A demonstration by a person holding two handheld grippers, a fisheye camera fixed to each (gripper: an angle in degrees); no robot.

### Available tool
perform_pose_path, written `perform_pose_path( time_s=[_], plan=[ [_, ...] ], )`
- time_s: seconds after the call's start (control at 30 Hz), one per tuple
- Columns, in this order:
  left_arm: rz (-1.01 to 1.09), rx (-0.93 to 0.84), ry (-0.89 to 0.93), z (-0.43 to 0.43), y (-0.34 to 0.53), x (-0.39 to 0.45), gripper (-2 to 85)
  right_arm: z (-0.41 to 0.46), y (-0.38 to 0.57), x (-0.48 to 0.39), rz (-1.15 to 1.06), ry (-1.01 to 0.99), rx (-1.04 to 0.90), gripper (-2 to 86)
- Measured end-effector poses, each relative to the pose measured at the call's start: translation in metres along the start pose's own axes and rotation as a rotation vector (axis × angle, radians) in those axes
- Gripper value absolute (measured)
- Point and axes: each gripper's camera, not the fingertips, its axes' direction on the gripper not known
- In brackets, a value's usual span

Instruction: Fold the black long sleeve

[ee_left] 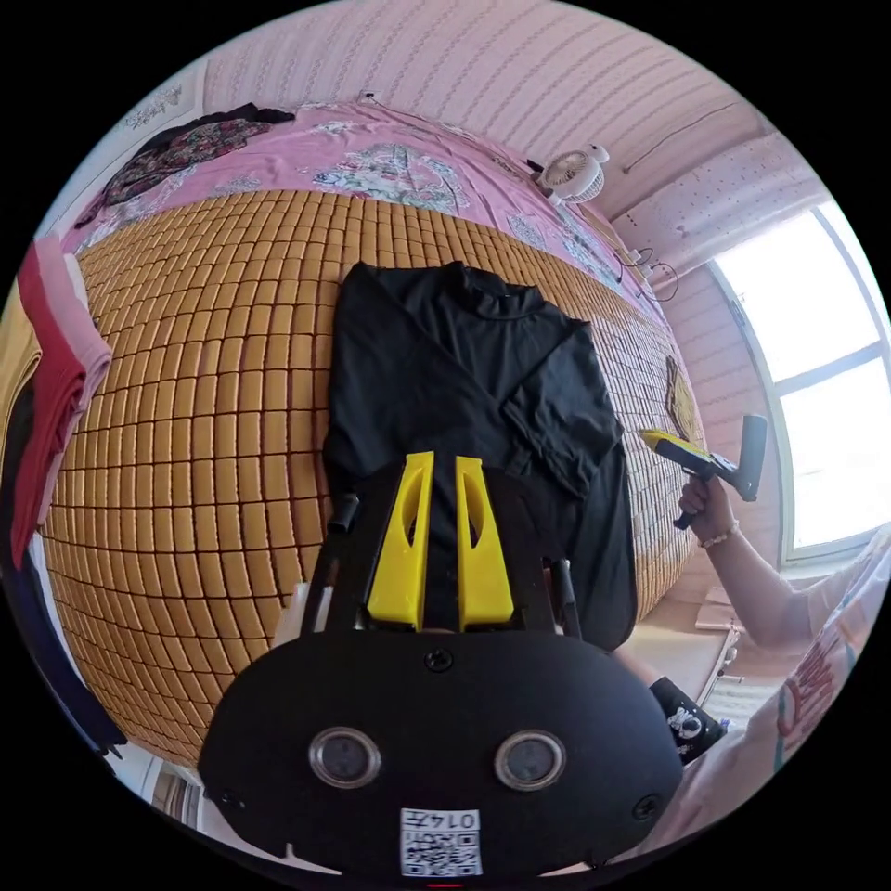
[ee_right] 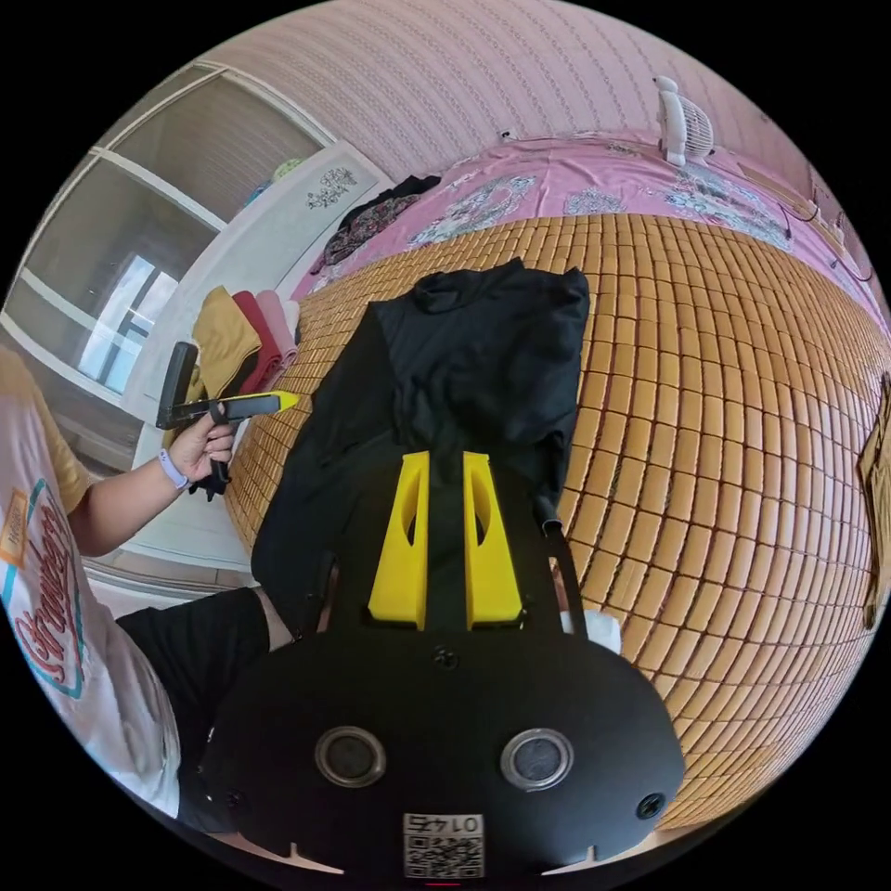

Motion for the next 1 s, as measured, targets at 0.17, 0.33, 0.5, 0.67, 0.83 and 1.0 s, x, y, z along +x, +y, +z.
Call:
perform_pose_path(
  time_s=[0.17, 0.33, 0.5, 0.67, 0.83, 1.0],
  plan=[
    [0.027, 0.140, -0.118, -0.016, -0.061, -0.035, 7.3, 0.017, -0.063, 0.029, 0.090, 0.152, 0.047, 7.8],
    [0.002, 0.133, -0.111, -0.004, -0.131, -0.060, 11.9, 0.058, -0.135, 0.043, 0.095, 0.202, -0.028, 11.0],
    [-0.011, 0.052, -0.071, 0.007, -0.174, -0.055, 3.7, 0.076, -0.168, 0.038, 0.095, 0.252, -0.076, 4.8],
    [-0.035, -0.031, -0.161, -0.005, -0.194, -0.045, -0.8, 0.074, -0.182, 0.033, 0.100, 0.286, -0.093, -0.5],
    [0.014, 0.131, -0.141, -0.072, -0.196, -0.017, -1.0, 0.041, -0.182, 0.030, 0.117, 0.279, 0.009, -0.8],
    [0.099, 0.180, -0.067, -0.131, -0.175, 0.005, -1.0, 0.005, -0.160, 0.024, 0.122, 0.209, 0.120, -0.8]
  ],
)
